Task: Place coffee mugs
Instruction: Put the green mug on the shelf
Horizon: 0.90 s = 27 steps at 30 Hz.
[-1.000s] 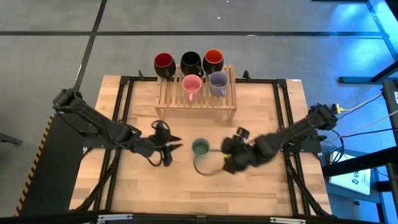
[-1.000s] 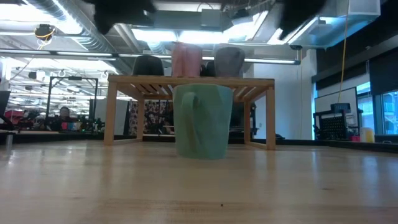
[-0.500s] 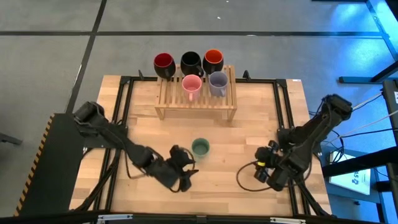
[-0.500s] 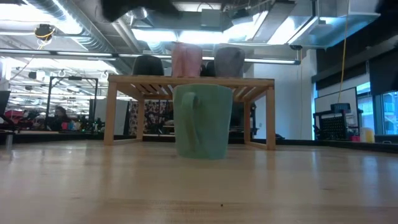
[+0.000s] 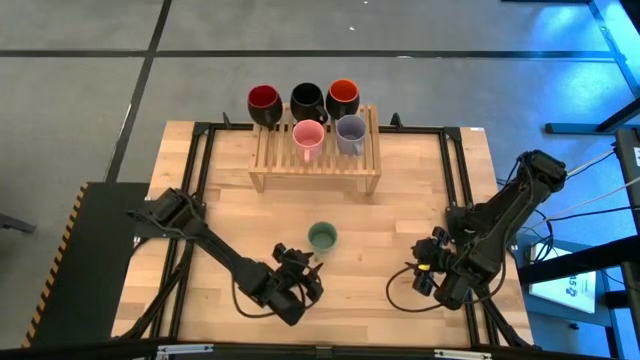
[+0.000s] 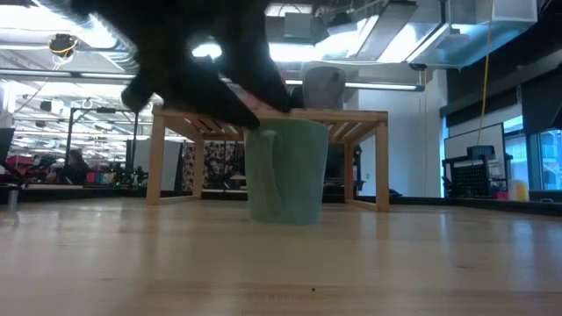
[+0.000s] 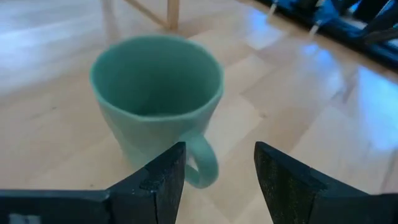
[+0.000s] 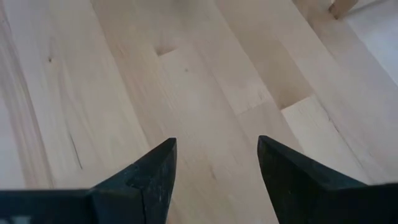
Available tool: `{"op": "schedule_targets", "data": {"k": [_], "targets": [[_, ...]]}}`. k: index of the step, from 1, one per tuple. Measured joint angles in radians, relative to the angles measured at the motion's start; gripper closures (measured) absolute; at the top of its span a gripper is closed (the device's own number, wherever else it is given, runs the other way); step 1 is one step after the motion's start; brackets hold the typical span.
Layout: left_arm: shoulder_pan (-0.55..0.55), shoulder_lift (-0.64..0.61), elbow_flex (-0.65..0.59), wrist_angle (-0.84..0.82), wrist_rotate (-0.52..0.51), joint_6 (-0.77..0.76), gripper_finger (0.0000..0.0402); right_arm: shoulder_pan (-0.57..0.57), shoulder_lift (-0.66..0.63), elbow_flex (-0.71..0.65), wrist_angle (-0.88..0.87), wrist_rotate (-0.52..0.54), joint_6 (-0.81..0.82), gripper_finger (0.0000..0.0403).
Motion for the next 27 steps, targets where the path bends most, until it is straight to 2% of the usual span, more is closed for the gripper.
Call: {"op": "schedule_targets", "data": {"k": [6, 9, 14, 19, 25, 27], "targets": [[0.018, 0.062, 0.000, 0.000, 0.032, -0.048, 0.0217, 0.000, 0.000, 0.000, -0.001, -0.005, -0.007, 0.0194], [0.035, 0.072, -0.001, -0.003, 0.087, -0.073, 0.0217, 0.000, 0.000, 0.000, 0.000, -0.009, -0.007, 0.0194], [0.069, 0.076, -0.001, -0.023, 0.103, -0.077, 0.0222, 0.000, 0.000, 0.000, 0.003, -0.007, -0.007, 0.0194], [0.095, 0.076, -0.001, -0.021, 0.161, -0.105, 0.0269, -0.001, 0.000, 0.000, 0.010, -0.002, -0.008, 0.0194], [0.101, 0.075, -0.001, -0.019, 0.153, -0.073, 0.0363, -0.001, 0.000, 0.000, 0.026, -0.002, -0.008, 0.0194], [0.098, 0.075, -0.001, -0.018, 0.156, -0.072, 0.0364, -0.001, 0.000, 0.000, 0.033, -0.002, -0.008, 0.0194]]}}
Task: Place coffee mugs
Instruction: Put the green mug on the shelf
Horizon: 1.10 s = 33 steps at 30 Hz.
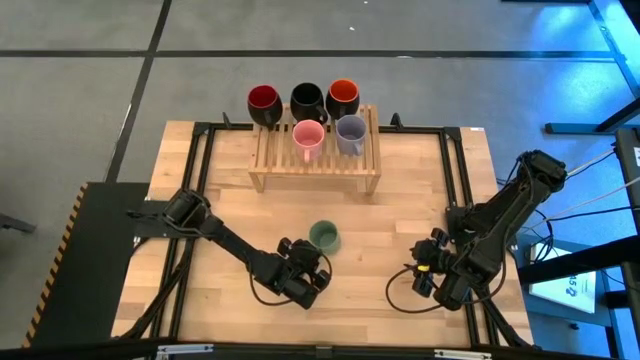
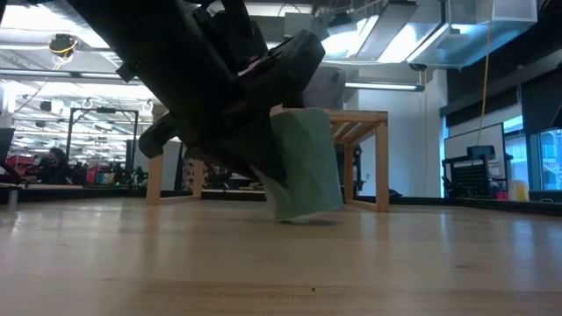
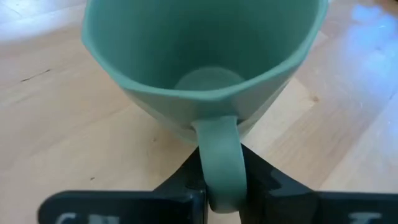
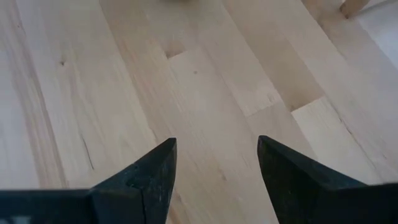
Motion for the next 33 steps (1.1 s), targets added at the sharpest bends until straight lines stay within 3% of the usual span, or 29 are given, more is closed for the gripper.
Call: {"op": "schedule_targets", "data": {"k": [8, 12, 18, 26, 33], "targets": [[-0.024, -0.070, -0.003, -0.022, 0.046, 0.013, 0.0364, 0.000, 0.000, 0.000, -0.004, 0.000, -0.039, 0.0194], [-0.053, -0.211, 0.000, -0.092, 0.009, 0.027, 0.0364, -0.001, 0.001, 0.000, -0.004, 0.017, -0.052, 0.0194], [-0.046, -0.449, -0.001, -0.349, -0.042, 0.049, 0.0364, -0.059, -0.002, 0.000, -0.006, 0.037, -0.059, 0.0194], [0.072, -0.690, -0.001, -0.607, -0.112, 0.181, 0.0364, -0.174, -0.021, 0.000, -0.004, 0.026, -0.082, 0.0194], [0.227, -0.797, 0.000, -0.846, -0.130, 0.185, 0.0364, -0.250, -0.024, 0.000, 0.000, -0.016, -0.096, 0.0194]]}}
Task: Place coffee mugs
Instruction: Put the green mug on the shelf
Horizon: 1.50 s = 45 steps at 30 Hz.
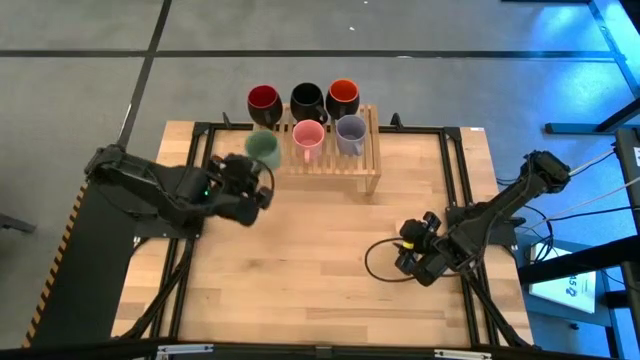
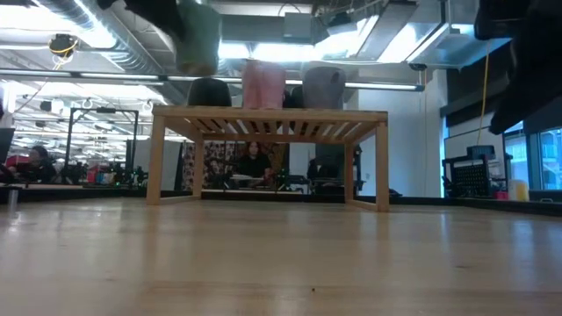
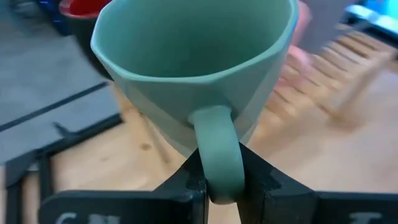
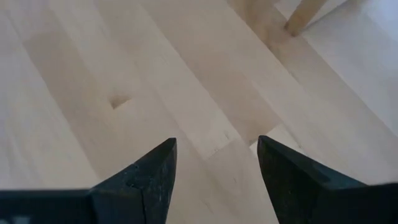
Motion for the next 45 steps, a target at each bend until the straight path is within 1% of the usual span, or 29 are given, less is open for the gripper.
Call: {"op": "schedule_targets", "data": {"k": [4, 7, 11, 18, 25, 29, 36, 45], "targets": [[0.099, -0.002, 0.000, -0.016, 0.001, 0.009, 0.0364, -0.023, 0.000, 0.000, 0.006, -0.003, 0.000, 0.0194], [0.162, 0.022, 0.000, 0.015, 0.011, 0.025, 0.0364, -0.040, 0.000, 0.000, 0.007, -0.003, 0.000, 0.0194], [0.208, 0.061, 0.000, 0.065, 0.048, 0.048, 0.0364, -0.048, 0.000, 0.000, 0.008, -0.011, 0.001, 0.0194], [0.217, 0.150, 0.000, 0.088, 0.043, 0.009, 0.0364, -0.047, 0.000, 0.000, 0.008, -0.030, 0.001, 0.0194], [0.217, 0.211, 0.000, 0.112, 0.024, -0.071, 0.0364, -0.045, 0.000, 0.000, 0.005, -0.052, -0.004, 0.0194], [0.217, 0.227, 0.000, 0.112, 0.005, -0.131, 0.0364, -0.045, 0.000, 0.000, 0.004, -0.066, -0.010, 0.0194], [0.225, 0.231, 0.000, 0.112, -0.030, -0.181, 0.0364, -0.045, 0.000, 0.000, 0.005, -0.087, -0.059, 0.0194], [0.255, 0.249, 0.000, 0.110, -0.016, -0.169, 0.0364, -0.045, 0.000, 0.000, 0.005, -0.100, -0.099, 0.0194]]}}
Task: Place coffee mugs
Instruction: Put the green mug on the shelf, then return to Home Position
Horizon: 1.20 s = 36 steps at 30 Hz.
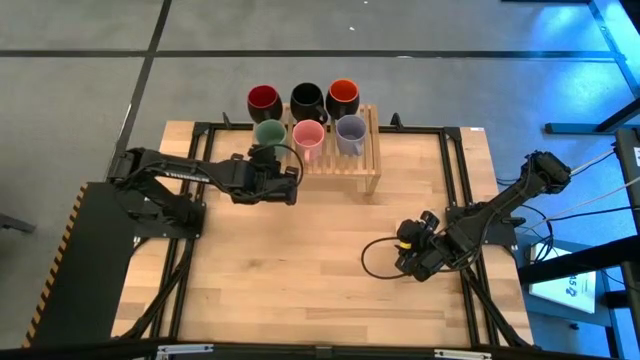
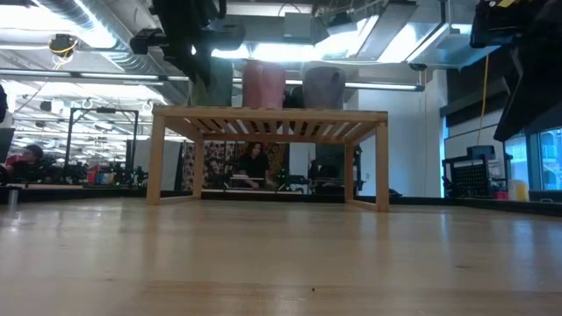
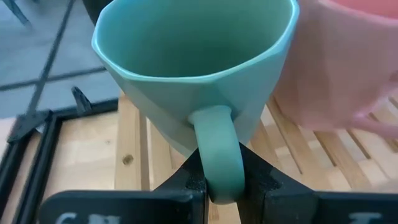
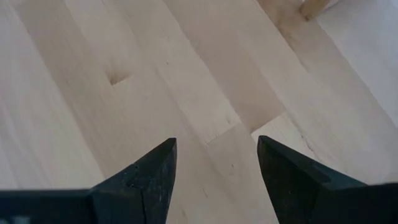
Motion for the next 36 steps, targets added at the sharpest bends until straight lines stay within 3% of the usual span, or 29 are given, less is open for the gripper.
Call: {"op": "schedule_targets", "data": {"k": [6, 20, 27, 36], "targets": [[-0.006, 0.009, 0.000, 0.016, 0.014, 0.001, 0.0360, 0.000, 0.000, 0.000, 0.000, -0.009, -0.011, 0.0194], [-0.010, -0.005, 0.000, 0.018, 0.042, 0.019, 0.0274, 0.000, 0.000, 0.000, 0.003, -0.016, -0.011, 0.0194], [-0.040, -0.082, 0.011, 0.022, 0.100, 0.133, 0.0270, 0.000, 0.000, 0.000, 0.002, -0.034, -0.012, 0.0194], [-0.129, -0.179, 0.081, 0.073, 0.188, 0.439, 0.0270, 0.000, 0.000, 0.000, 0.004, -0.078, -0.014, 0.0194]]}}
